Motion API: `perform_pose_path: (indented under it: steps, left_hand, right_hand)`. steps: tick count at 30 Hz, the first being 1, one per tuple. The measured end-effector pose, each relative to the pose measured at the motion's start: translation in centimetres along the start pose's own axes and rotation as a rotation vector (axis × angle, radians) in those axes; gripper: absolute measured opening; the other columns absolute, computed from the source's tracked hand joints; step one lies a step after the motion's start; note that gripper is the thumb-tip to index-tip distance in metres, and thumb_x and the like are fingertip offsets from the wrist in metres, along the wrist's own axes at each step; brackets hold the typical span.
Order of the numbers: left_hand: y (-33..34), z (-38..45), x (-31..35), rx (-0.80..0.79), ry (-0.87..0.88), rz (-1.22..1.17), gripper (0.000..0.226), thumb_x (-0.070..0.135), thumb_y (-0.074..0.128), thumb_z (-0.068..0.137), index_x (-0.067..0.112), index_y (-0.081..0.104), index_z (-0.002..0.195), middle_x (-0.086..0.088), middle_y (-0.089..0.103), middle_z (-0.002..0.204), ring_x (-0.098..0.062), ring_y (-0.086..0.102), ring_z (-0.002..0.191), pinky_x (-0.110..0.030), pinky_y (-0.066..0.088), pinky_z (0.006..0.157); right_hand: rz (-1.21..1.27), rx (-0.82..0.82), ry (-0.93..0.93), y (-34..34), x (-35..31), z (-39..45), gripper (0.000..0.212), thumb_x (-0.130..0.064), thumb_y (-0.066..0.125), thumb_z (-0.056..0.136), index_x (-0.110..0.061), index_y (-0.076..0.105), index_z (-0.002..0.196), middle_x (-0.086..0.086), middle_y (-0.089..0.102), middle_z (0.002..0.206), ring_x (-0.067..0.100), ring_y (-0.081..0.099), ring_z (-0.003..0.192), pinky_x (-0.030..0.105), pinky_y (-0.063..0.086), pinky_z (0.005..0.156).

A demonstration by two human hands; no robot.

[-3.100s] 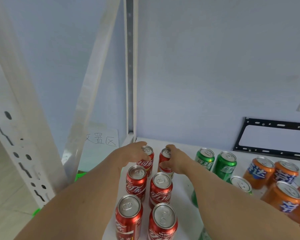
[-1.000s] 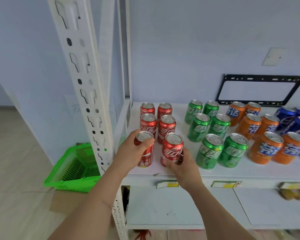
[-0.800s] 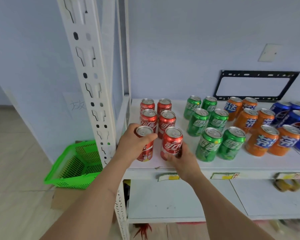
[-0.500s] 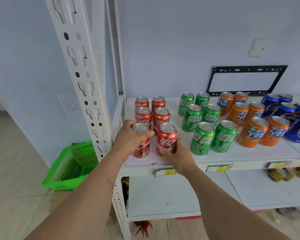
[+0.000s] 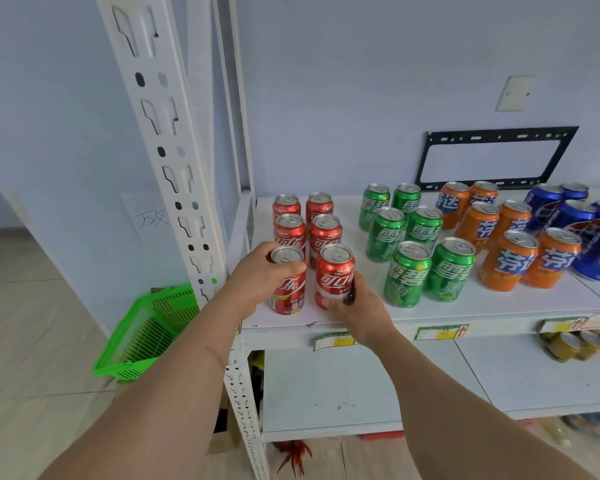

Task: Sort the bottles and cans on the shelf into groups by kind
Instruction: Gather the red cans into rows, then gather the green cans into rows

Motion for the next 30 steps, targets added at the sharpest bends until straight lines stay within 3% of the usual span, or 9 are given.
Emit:
perform_pose_path:
  steps: [5,9,13,17,19,22,26,30]
  left_hand:
    - [-0.1,-0.1,0.0,0.031,-0.022,0.026,0.054,0.038,0.081,0.076,0.025,0.053,0.120,0.006,0.062,0.108,-0.016,0.061,0.098,-0.032,0.048,0.080]
    - [0.1,-0.5,0.5,0.037,-0.027,0.038,0.059,0.040,0.079,0.078,0.023,0.050,0.127,0.003,0.061,0.121,-0.017,0.058,0.100,-0.031,0.044,0.079]
    - [-0.2,-0.7,3.1,0.084,0.080,0.197,0.059,0.042,0.067,0.089,0.021,0.044,0.139,0.004,0.053,0.134,-0.018,0.055,0.109,-0.030,0.039,0.084]
    - [0.4,0.6,7.4,0.191,0.305,0.565,0.041,0.047,0.058,0.089,0.022,0.058,0.121,0.006,0.060,0.116,-0.020,0.061,0.104,-0.031,0.045,0.079]
    - [1.6,2.0,8.8,0.188,0.344,0.678,0.046,0.053,0.056,0.087,0.025,0.056,0.124,0.003,0.058,0.123,-0.022,0.058,0.108,-0.037,0.049,0.084]
    - [4.1,4.6,10.7,0.164,0.378,0.737,0.046,0.051,0.056,0.088,0.026,0.057,0.126,-0.001,0.057,0.127,-0.024,0.057,0.110,-0.044,0.048,0.093]
    - [7.4,9.2,12.9,0.153,0.378,0.751,0.049,0.050,0.056,0.091,0.022,0.055,0.131,-0.003,0.057,0.130,-0.023,0.056,0.113,-0.035,0.046,0.090]
    - [10.7,14.1,14.8,0.093,0.326,0.739,0.057,0.050,0.056,0.092,0.018,0.048,0.139,-0.006,0.051,0.140,-0.024,0.051,0.123,-0.035,0.043,0.100]
  right_hand:
    - [-0.032,-0.017,0.023,-0.2,-0.2,0.0,0.076,-0.037,0.079,0.078,-0.030,0.039,0.142,-0.012,0.060,0.124,0.010,0.057,0.113,0.024,0.043,0.094]
    - [-0.043,-0.045,0.075,-0.5,-0.7,0.1,0.079,-0.033,0.082,0.076,-0.027,0.039,0.142,-0.006,0.060,0.129,0.015,0.056,0.119,0.026,0.042,0.096]
    - [-0.112,-0.036,0.135,-2.3,-2.3,0.3,0.103,-0.043,0.079,0.077,-0.020,0.016,0.156,0.001,0.037,0.155,0.021,0.039,0.138,0.035,0.035,0.107]
    - [-0.242,-0.004,0.023,-5.1,-5.3,1.2,0.094,-0.052,0.069,0.083,-0.018,0.019,0.155,0.002,0.035,0.156,0.021,0.038,0.139,0.037,0.034,0.111]
    - [-0.293,0.009,-0.028,-6.6,-7.1,2.2,0.088,-0.053,0.066,0.084,-0.017,0.025,0.153,0.002,0.039,0.153,0.021,0.041,0.137,0.038,0.035,0.111]
    - [-0.299,-0.004,-0.064,-8.9,-9.6,4.7,0.072,-0.049,0.063,0.089,-0.015,0.038,0.147,0.002,0.050,0.145,0.021,0.048,0.130,0.035,0.038,0.108]
    - [-0.260,0.025,-0.118,-12.5,-11.3,9.2,0.049,-0.041,0.064,0.090,-0.015,0.059,0.131,0.004,0.065,0.125,0.022,0.060,0.115,0.038,0.044,0.105]
    - [-0.420,0.102,-0.143,-19.2,-10.7,14.2,0.047,-0.039,0.058,0.094,-0.017,0.054,0.136,0.000,0.059,0.134,0.020,0.054,0.122,0.022,0.036,0.096]
Point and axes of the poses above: each hand's wrist, its own z-axis towards the middle knuckle, its own y-axis out of the palm, x = y × z, the point moved 5 cm from there along z, towards the middle knuckle
